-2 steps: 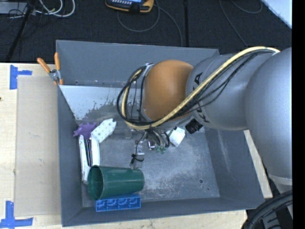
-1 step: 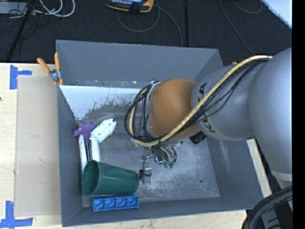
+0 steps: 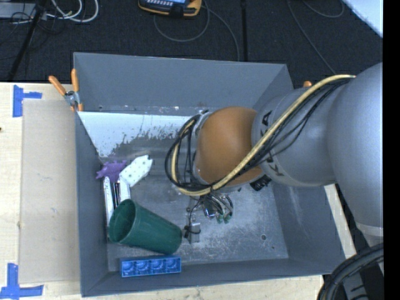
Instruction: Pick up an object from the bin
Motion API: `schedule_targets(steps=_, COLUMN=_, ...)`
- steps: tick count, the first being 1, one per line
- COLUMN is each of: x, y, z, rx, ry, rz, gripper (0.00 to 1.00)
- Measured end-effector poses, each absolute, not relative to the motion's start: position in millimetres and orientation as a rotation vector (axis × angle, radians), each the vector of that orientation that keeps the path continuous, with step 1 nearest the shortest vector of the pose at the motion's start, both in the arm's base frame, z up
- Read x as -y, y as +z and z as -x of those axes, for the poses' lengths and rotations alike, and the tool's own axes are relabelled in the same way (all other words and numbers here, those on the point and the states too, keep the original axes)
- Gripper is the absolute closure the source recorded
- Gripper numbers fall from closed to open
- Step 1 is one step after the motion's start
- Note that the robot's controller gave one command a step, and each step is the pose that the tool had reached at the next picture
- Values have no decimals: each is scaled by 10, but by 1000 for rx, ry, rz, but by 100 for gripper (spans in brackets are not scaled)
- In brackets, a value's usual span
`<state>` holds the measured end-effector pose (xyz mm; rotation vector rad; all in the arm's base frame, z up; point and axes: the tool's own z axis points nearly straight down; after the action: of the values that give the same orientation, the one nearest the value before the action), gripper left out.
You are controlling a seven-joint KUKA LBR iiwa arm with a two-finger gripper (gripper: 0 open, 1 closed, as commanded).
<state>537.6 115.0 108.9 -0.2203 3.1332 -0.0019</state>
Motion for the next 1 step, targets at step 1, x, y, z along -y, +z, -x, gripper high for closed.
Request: schedule_targets(steps=1, x=-1227, y=1188, z=-5402, rx=-3146, ry=-2, rz=214, gripper=0)
